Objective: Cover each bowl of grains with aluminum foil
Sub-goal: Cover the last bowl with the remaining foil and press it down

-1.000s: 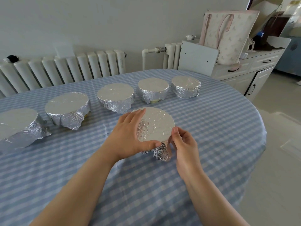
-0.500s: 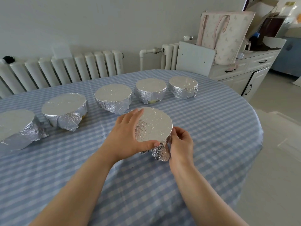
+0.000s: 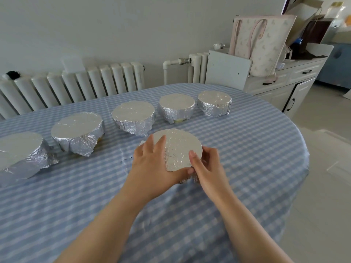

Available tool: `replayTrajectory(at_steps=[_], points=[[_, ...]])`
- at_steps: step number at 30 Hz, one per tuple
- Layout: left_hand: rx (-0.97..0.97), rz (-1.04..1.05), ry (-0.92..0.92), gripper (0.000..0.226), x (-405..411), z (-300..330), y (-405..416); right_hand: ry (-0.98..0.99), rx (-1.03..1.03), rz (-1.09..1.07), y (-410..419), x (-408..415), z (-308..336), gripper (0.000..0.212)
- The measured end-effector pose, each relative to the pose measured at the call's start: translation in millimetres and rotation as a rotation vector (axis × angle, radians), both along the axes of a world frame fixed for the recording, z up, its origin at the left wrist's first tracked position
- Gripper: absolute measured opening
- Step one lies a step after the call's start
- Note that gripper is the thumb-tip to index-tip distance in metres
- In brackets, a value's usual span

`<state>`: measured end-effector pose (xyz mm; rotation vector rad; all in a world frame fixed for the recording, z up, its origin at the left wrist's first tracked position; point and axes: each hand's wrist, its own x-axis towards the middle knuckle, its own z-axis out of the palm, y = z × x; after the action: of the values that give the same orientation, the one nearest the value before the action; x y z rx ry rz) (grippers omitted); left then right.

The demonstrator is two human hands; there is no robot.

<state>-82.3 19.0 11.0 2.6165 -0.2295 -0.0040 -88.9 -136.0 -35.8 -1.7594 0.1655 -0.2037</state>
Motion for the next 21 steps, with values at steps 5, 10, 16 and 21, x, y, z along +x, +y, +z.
replayTrajectory(at_steps=[5, 10, 16, 21], points=[[-0.010, -0.029, 0.117, 0.134, 7.5, 9.6, 19.2, -0.064, -0.052, -0.003, 0.3, -3.1, -0.9, 0.067], [-0.026, -0.034, 0.098, 0.138, 13.7, 3.6, 21.8, -0.128, -0.103, -0.036, -5.3, -4.7, -4.2, 0.055], [-0.099, -0.041, 0.104, 0.143, 18.7, -3.4, 25.6, -0.126, -0.071, -0.056, -4.9, -9.7, -9.6, 0.038], [-0.140, -0.045, 0.073, 0.142, 18.5, -5.6, 25.3, -0.089, -0.126, -0.111, 5.0, -12.5, -11.3, 0.023]])
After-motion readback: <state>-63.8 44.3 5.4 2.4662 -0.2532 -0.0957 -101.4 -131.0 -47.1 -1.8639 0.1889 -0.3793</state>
